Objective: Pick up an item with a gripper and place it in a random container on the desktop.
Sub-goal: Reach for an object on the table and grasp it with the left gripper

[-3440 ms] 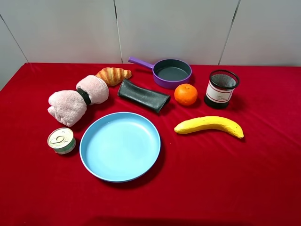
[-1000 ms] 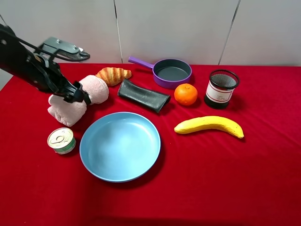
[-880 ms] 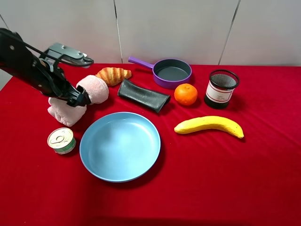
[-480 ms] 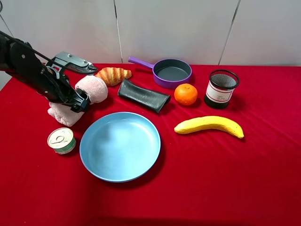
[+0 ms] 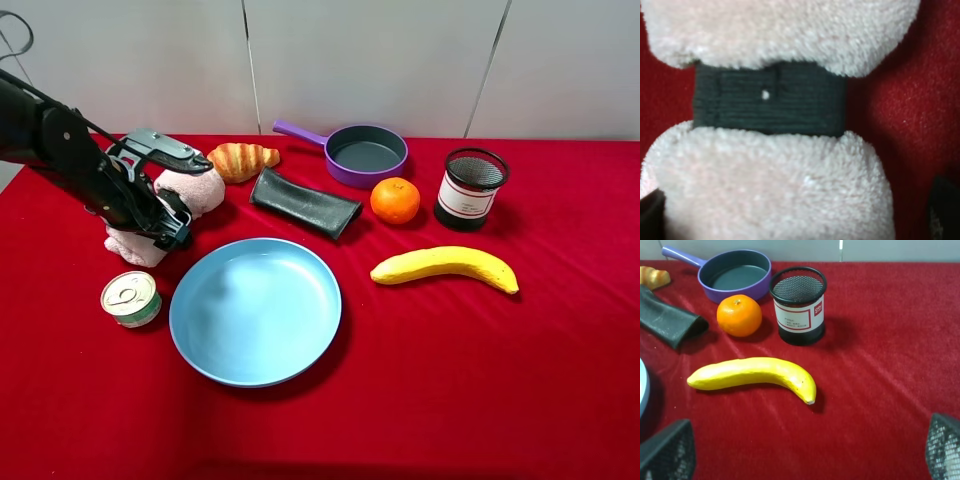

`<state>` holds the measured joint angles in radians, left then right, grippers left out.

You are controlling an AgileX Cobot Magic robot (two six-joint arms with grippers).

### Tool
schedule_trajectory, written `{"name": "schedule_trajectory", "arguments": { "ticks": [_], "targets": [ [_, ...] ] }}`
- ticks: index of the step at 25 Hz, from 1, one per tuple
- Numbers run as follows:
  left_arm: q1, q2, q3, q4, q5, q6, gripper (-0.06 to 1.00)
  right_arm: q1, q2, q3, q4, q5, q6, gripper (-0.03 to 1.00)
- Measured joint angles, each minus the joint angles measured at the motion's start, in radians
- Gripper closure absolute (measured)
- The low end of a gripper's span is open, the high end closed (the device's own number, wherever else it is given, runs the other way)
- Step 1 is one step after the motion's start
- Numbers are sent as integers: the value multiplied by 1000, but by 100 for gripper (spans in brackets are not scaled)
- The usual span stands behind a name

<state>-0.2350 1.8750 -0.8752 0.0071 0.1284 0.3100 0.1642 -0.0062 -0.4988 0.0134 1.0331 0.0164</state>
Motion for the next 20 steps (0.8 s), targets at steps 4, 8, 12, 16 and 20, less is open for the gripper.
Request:
{"name": "schedule_trajectory", "arguments": {
  "ticks": [4,8,12,16,20],
  "targets": [
    [0,24,-1,6,-6,0,4,0,0,0,0,0,0,28],
    [0,31,-1,9,-11,2,4,0,0,0,0,0,0,28],
    [0,31,-1,8,-11,3,4,0,0,0,0,0,0,28],
    [0,31,-1,8,-11,3,4,0,0,0,0,0,0,28],
    [1,31,-1,9,-14,3,14,0,0,0,0,0,0,28]
  ]
}}
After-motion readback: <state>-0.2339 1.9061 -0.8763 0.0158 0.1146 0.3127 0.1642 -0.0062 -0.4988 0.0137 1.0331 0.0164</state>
